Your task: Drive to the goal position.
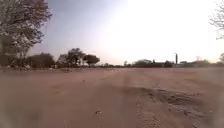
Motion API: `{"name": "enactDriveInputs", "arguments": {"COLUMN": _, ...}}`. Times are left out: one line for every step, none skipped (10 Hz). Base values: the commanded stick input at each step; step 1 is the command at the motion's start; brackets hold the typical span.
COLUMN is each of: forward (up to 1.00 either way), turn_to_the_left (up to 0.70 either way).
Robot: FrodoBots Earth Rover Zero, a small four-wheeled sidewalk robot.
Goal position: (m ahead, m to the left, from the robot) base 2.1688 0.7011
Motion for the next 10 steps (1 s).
{"name": "enactDriveInputs", "arguments": {"forward": 0.7, "turn_to_the_left": 0.0}}
{"name": "enactDriveInputs", "arguments": {"forward": 0.7, "turn_to_the_left": 0.0}}
{"name": "enactDriveInputs", "arguments": {"forward": 0.7, "turn_to_the_left": 0.0}}
{"name": "enactDriveInputs", "arguments": {"forward": 0.7, "turn_to_the_left": 0.0}}
{"name": "enactDriveInputs", "arguments": {"forward": 0.7, "turn_to_the_left": 0.0}}
{"name": "enactDriveInputs", "arguments": {"forward": 0.7, "turn_to_the_left": 0.0}}
{"name": "enactDriveInputs", "arguments": {"forward": 0.7, "turn_to_the_left": 0.0}}
{"name": "enactDriveInputs", "arguments": {"forward": 0.7, "turn_to_the_left": 0.0}}
{"name": "enactDriveInputs", "arguments": {"forward": 0.7, "turn_to_the_left": 0.0}}
{"name": "enactDriveInputs", "arguments": {"forward": 0.7, "turn_to_the_left": 0.0}}
